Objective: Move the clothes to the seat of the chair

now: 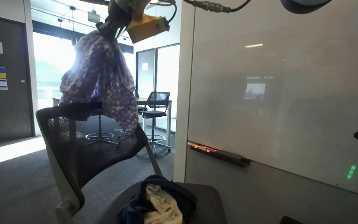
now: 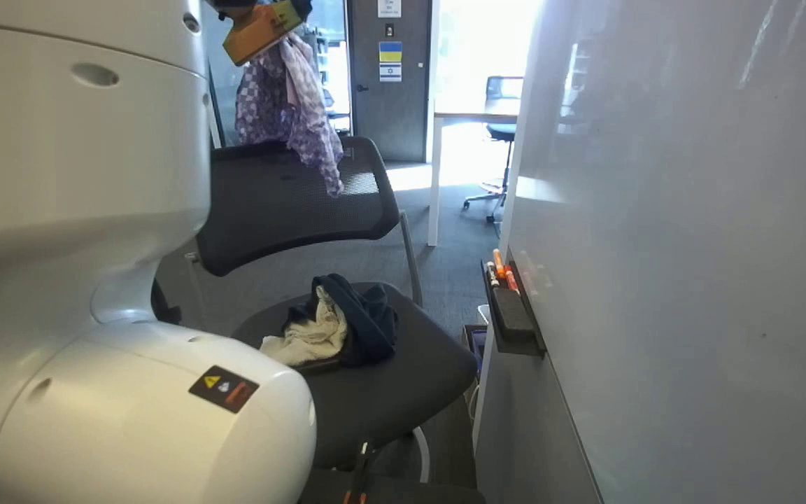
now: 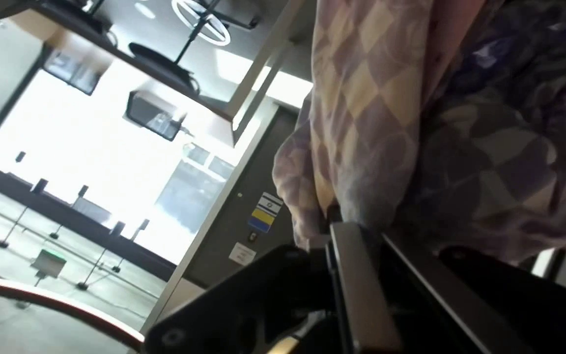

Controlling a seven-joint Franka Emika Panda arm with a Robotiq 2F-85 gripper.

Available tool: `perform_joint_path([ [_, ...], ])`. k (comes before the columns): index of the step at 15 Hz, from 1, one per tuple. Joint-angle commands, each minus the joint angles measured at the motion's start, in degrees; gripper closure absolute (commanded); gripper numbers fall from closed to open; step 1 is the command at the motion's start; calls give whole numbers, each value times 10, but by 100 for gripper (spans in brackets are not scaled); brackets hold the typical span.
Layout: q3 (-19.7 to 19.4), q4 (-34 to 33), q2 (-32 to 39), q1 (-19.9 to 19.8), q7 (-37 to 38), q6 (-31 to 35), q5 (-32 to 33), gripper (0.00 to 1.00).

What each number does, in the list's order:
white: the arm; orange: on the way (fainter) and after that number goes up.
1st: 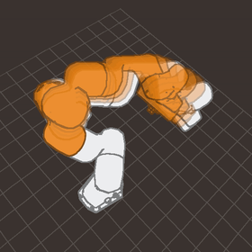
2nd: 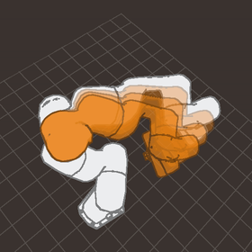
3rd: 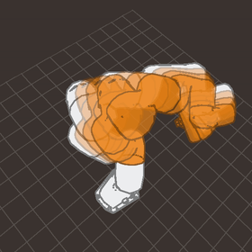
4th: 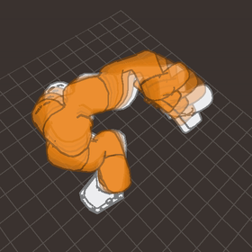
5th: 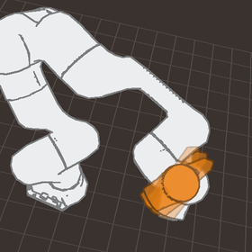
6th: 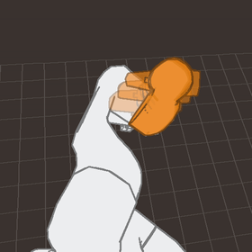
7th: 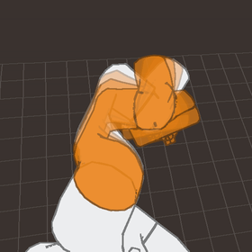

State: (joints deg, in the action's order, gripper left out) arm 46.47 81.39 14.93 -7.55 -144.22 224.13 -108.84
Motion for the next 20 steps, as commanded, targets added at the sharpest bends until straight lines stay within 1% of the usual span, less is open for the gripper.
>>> perform_joint_path([
  [1,-6,-48,10,34,-20,107,40,97],
  [3,-7,-67,30,47,-43,185,35,97],
  [5,-12,-78,48,53,-61,246,36,97],
  [6,-120,1,-17,74,-53,184,-35,97],
  [7,-140,3,-14,82,-67,186,-54,97],
  [10,-272,43,-22,138,-107,175,-117,98],
  [11,-292,23,0,155,-119,204,-123,98],
  [12,-339,36,0,176,-135,199,-149,98],
  [13,-374,45,6,195,-150,194,-181,98],
  [14,-349,83,9,187,-120,195,-191,98],
  [15,-315,94,16,170,-110,196,-211,98],
  [16,-340,58,33,192,-154,196,-269,98],
  [17,-299,80,39,168,-136,197,-281,98],
  [18,-292,93,44,170,-130,197,-305,98],
  [19,-304,99,48,179,-146,196,-334,98],
  [20,-304,121,50,181,-145,193,-350,98],
])
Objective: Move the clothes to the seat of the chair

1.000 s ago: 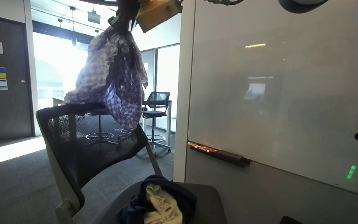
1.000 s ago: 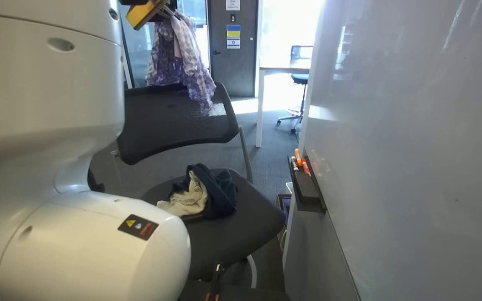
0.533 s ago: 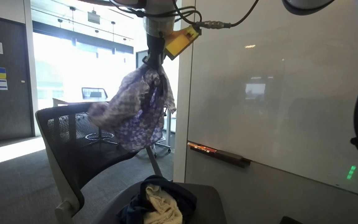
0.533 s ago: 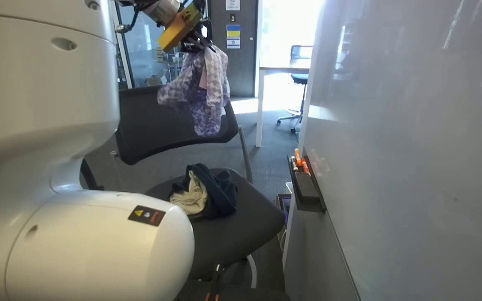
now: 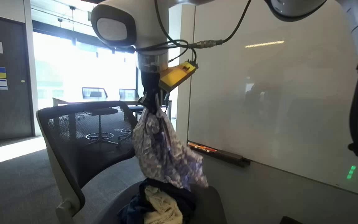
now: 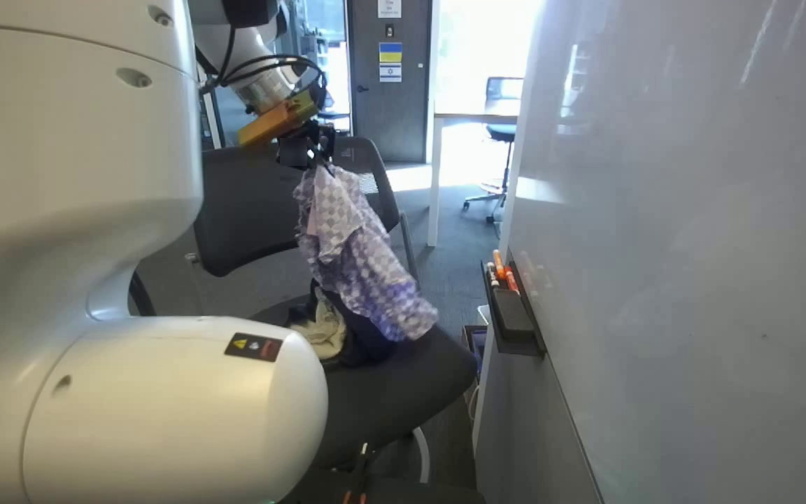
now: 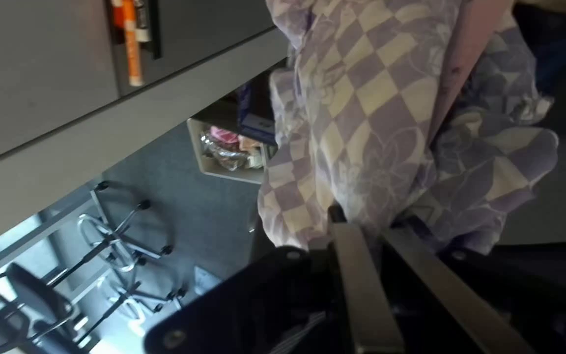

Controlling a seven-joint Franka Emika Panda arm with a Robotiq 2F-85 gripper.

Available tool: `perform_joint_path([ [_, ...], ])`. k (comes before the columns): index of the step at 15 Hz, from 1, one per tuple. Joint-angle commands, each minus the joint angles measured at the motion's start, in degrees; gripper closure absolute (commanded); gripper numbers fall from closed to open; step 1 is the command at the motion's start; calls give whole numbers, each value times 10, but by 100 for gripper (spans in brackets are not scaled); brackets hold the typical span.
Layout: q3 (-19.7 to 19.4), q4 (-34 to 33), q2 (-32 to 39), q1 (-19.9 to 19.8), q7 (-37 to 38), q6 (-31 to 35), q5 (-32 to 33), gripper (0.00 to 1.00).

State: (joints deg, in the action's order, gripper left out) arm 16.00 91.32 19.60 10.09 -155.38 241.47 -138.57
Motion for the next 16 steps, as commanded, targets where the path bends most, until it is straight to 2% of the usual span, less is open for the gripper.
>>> perform_joint_path([
  [1,46,52,5,-44,-33,20,-48,98],
  [5,51,108,37,-86,-33,20,-37,98],
  [11,196,90,124,-246,-25,23,-13,98],
  [16,281,71,178,-334,-26,14,-12,98],
])
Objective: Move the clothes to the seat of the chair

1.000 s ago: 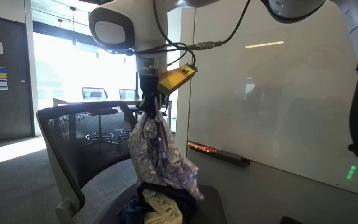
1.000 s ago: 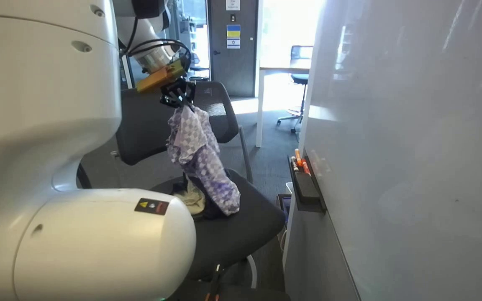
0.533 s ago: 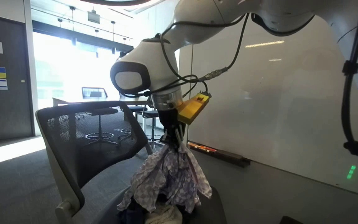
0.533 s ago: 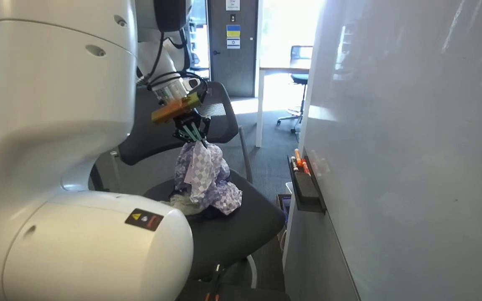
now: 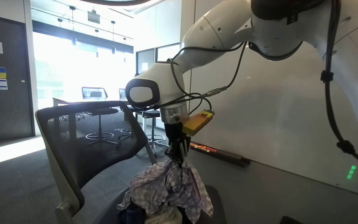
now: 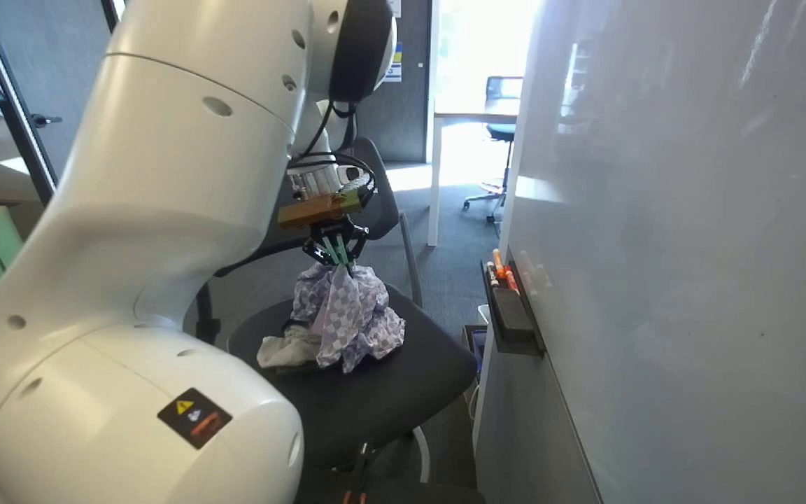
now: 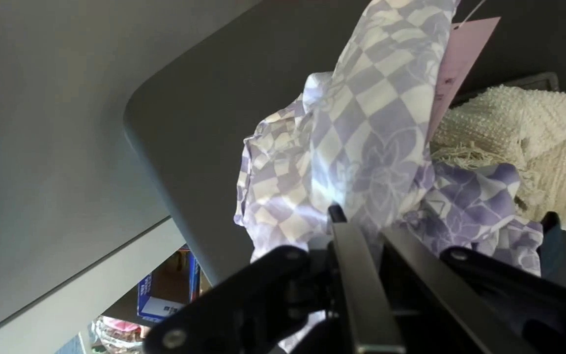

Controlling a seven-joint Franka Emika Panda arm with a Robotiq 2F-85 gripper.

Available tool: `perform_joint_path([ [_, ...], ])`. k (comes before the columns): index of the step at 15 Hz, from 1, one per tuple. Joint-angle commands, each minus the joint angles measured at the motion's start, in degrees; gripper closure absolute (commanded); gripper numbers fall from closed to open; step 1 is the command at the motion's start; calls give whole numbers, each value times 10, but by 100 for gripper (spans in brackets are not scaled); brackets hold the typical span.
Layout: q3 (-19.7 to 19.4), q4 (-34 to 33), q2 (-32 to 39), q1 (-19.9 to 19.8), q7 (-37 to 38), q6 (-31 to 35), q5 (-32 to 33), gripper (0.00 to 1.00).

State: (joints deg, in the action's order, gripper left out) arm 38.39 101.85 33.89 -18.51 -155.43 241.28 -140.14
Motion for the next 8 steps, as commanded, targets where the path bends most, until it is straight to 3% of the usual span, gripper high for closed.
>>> perform_joint_path([
  [1,70,-38,44,-58,-25,14,8,97],
  [4,101,-45,62,-80,-25,9,20,94],
  [5,105,-48,65,-81,-25,8,24,68],
  [6,111,-52,69,-84,-25,12,27,67],
  [8,120,-61,72,-86,-25,14,24,53],
])
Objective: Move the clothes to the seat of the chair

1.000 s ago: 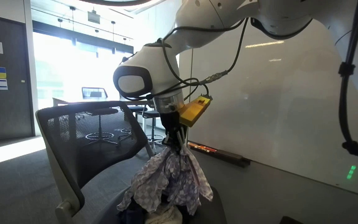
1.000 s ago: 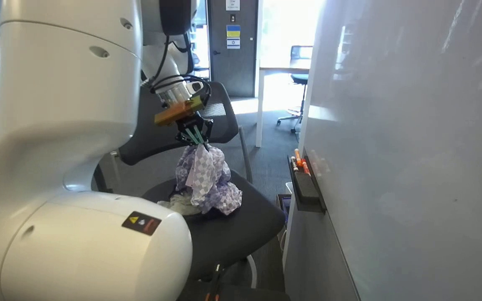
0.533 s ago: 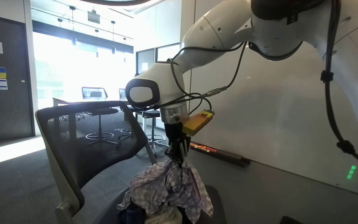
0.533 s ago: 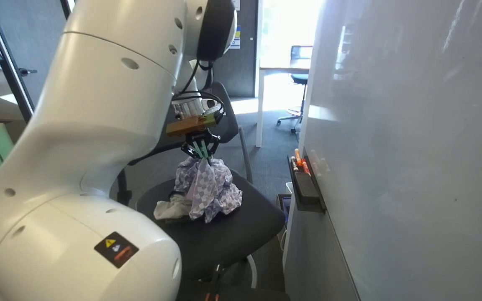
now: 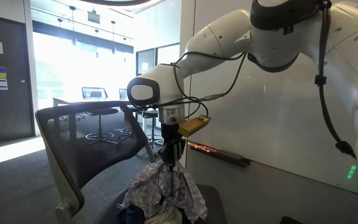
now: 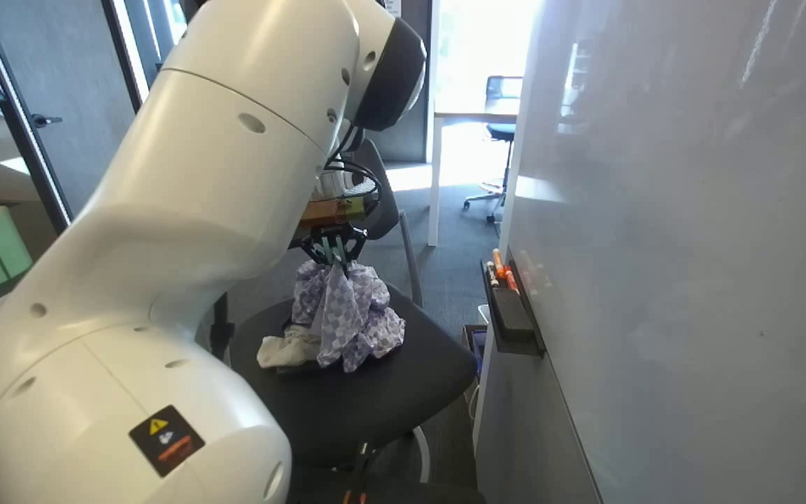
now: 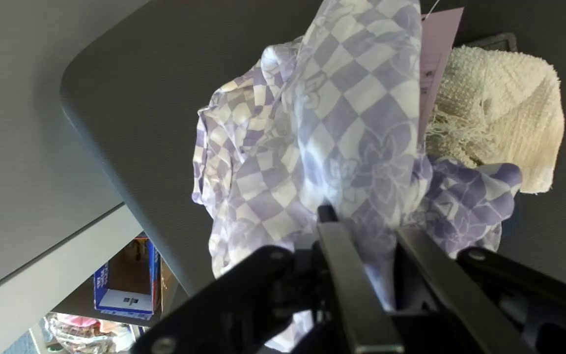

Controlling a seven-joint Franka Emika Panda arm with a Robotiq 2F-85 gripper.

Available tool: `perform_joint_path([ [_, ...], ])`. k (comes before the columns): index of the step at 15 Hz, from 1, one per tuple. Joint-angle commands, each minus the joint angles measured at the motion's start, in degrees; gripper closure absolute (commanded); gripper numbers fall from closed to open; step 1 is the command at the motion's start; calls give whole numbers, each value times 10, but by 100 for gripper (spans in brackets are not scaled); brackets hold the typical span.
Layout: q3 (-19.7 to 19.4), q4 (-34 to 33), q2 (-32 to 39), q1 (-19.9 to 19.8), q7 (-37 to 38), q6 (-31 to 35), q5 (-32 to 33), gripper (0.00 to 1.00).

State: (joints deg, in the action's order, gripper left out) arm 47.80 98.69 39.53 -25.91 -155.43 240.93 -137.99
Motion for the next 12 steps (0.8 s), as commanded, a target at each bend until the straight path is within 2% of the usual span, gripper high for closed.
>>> perform_joint_path([
  [1,33,-35,17,-14,-25,22,-1,46],
  [4,38,-57,6,2,-26,42,-3,23],
  [5,22,-45,-14,14,-26,21,-15,16],
  [7,-7,-59,-40,48,-26,21,-25,2],
  [12,-103,-49,-124,138,-17,20,-56,0],
])
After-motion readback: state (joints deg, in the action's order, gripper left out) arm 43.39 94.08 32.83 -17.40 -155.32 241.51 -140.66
